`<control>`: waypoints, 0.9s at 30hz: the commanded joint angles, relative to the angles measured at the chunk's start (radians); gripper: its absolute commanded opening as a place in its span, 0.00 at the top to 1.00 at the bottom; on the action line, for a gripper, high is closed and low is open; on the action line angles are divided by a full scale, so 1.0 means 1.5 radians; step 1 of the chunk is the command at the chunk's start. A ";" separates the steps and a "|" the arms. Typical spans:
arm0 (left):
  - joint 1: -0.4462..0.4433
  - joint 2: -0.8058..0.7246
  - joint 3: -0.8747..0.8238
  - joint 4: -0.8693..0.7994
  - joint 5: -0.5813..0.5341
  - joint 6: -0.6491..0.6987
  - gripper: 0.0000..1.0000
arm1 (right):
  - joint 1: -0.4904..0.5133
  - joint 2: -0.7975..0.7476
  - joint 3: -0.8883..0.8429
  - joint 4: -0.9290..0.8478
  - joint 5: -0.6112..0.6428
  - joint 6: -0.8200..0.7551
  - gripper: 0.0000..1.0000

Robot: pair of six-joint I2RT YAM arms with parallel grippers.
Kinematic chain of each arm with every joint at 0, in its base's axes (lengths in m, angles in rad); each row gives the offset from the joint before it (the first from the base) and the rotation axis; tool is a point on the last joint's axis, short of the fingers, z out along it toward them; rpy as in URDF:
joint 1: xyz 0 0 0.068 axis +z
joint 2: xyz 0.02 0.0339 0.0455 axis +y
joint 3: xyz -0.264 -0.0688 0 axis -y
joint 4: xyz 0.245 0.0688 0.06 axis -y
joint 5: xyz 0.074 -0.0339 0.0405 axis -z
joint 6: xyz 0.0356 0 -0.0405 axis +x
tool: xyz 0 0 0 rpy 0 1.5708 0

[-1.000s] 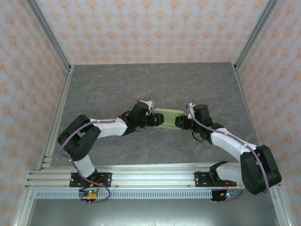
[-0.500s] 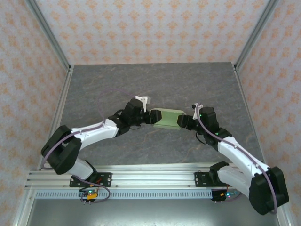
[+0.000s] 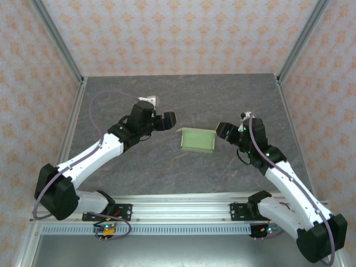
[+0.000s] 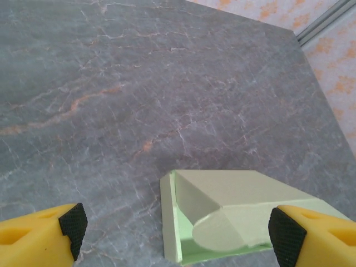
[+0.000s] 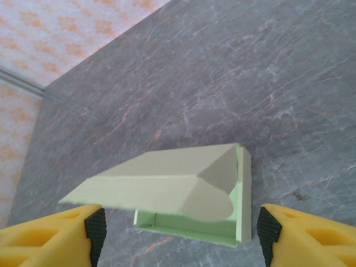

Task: Fold the paper box

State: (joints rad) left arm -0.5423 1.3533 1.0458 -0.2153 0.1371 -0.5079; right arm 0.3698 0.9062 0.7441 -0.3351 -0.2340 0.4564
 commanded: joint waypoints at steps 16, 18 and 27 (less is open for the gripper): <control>-0.001 0.269 0.053 0.032 0.099 0.086 0.16 | -0.037 0.391 0.166 -0.083 -0.090 -0.123 0.37; -0.001 0.268 0.022 0.052 0.111 0.080 0.16 | -0.035 0.387 0.131 -0.066 -0.128 -0.110 0.37; -0.002 0.254 -0.045 0.073 0.117 0.094 0.17 | -0.026 0.385 0.037 -0.029 -0.089 -0.096 0.38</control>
State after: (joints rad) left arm -0.5430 1.7508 0.9852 -0.1375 0.3077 -0.4015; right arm 0.3264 1.4837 0.8192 -0.4072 -0.3752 0.3019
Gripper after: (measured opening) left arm 0.828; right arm 0.620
